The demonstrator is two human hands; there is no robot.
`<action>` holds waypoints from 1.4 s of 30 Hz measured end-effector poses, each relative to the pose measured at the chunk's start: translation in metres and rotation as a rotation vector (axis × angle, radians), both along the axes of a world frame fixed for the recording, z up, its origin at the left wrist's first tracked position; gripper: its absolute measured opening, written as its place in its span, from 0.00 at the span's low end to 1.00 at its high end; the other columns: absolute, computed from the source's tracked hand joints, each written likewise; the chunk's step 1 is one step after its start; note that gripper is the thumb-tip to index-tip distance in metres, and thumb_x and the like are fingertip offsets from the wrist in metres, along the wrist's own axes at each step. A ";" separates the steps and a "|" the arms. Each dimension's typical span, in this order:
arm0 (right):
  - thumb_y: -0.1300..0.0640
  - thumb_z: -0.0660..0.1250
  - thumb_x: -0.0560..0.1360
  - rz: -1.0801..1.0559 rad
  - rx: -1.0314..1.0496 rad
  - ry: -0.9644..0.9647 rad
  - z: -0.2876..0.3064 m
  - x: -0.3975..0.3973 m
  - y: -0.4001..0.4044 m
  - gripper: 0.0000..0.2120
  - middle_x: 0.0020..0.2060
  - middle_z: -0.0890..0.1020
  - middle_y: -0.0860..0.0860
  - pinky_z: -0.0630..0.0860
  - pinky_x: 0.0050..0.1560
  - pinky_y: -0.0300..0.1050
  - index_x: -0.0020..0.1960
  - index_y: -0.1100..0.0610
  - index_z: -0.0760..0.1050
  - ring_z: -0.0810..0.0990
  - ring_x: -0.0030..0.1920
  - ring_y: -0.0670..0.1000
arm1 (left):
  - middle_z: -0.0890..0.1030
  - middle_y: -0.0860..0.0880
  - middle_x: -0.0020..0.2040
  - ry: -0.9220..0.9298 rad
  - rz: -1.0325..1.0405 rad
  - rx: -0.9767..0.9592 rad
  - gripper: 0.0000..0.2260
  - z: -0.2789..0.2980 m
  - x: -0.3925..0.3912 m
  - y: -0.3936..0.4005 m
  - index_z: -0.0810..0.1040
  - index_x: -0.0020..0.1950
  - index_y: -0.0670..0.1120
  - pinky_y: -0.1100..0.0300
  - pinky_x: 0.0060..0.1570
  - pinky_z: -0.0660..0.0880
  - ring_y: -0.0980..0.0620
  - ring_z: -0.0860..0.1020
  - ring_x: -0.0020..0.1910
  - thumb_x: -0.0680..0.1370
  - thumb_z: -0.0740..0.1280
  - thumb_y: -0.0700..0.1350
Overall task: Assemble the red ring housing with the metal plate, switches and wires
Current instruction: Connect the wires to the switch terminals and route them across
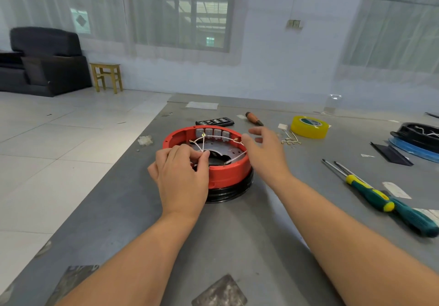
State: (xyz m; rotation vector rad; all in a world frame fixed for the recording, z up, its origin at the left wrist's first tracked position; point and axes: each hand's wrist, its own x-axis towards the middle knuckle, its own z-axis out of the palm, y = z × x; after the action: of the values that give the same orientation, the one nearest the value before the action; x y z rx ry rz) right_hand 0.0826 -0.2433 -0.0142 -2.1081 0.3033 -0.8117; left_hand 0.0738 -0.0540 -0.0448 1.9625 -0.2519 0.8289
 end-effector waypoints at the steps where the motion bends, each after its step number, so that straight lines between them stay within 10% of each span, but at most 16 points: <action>1: 0.45 0.65 0.81 0.003 0.041 -0.005 -0.008 -0.006 0.001 0.19 0.65 0.75 0.48 0.72 0.63 0.44 0.68 0.53 0.74 0.76 0.60 0.46 | 0.79 0.57 0.43 0.003 0.003 -0.005 0.11 0.000 0.000 0.000 0.76 0.40 0.52 0.57 0.53 0.55 0.51 0.71 0.57 0.79 0.74 0.50; 6: 0.38 0.58 0.83 0.081 0.118 0.021 -0.026 -0.023 0.007 0.27 0.72 0.69 0.46 0.62 0.51 0.19 0.76 0.50 0.66 0.72 0.55 0.26 | 0.78 0.58 0.42 0.008 0.012 -0.015 0.12 0.000 0.001 0.000 0.75 0.40 0.52 0.56 0.55 0.58 0.53 0.71 0.54 0.80 0.73 0.50; 15: 0.36 0.58 0.81 0.091 -0.196 0.067 -0.031 -0.050 0.031 0.26 0.76 0.65 0.47 0.63 0.76 0.47 0.74 0.48 0.70 0.64 0.76 0.47 | 0.78 0.55 0.43 0.122 -0.086 -0.203 0.10 -0.002 0.013 0.011 0.75 0.43 0.50 0.65 0.42 0.63 0.51 0.74 0.51 0.82 0.70 0.49; 25: 0.34 0.56 0.80 0.115 -0.529 0.122 -0.040 -0.114 0.057 0.27 0.72 0.59 0.45 0.74 0.60 0.43 0.77 0.38 0.59 0.75 0.63 0.49 | 0.84 0.52 0.43 0.249 -0.251 -0.342 0.11 -0.001 0.037 0.041 0.80 0.42 0.47 0.62 0.45 0.73 0.58 0.79 0.43 0.79 0.75 0.51; 31: 0.33 0.53 0.80 -0.018 -0.673 0.009 -0.027 -0.116 0.046 0.22 0.61 0.70 0.45 0.73 0.56 0.46 0.70 0.38 0.70 0.72 0.60 0.48 | 0.82 0.54 0.39 0.219 -0.323 -0.217 0.11 -0.002 0.037 0.046 0.78 0.41 0.48 0.64 0.40 0.73 0.61 0.77 0.37 0.80 0.74 0.49; 37: 0.38 0.54 0.80 0.077 -0.303 -0.054 -0.018 -0.093 0.005 0.23 0.63 0.72 0.44 0.61 0.66 0.38 0.69 0.45 0.75 0.68 0.66 0.44 | 0.80 0.57 0.33 0.234 -0.447 -0.170 0.11 0.001 0.032 0.039 0.79 0.40 0.47 0.72 0.34 0.70 0.62 0.74 0.32 0.80 0.75 0.47; 42: 0.39 0.56 0.80 0.083 0.020 -0.085 -0.008 -0.088 -0.030 0.21 0.58 0.78 0.39 0.67 0.65 0.36 0.62 0.48 0.80 0.74 0.62 0.38 | 0.84 0.42 0.40 0.273 -0.617 -0.189 0.14 0.009 0.024 0.034 0.82 0.35 0.57 0.53 0.42 0.77 0.50 0.79 0.36 0.79 0.75 0.44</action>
State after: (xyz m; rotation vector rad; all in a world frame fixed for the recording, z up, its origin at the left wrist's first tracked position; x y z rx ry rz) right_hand -0.0056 -0.2737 -0.0225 -2.0476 0.1770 -0.8436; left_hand 0.0975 -0.0204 -0.0358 1.6540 -0.5576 0.1749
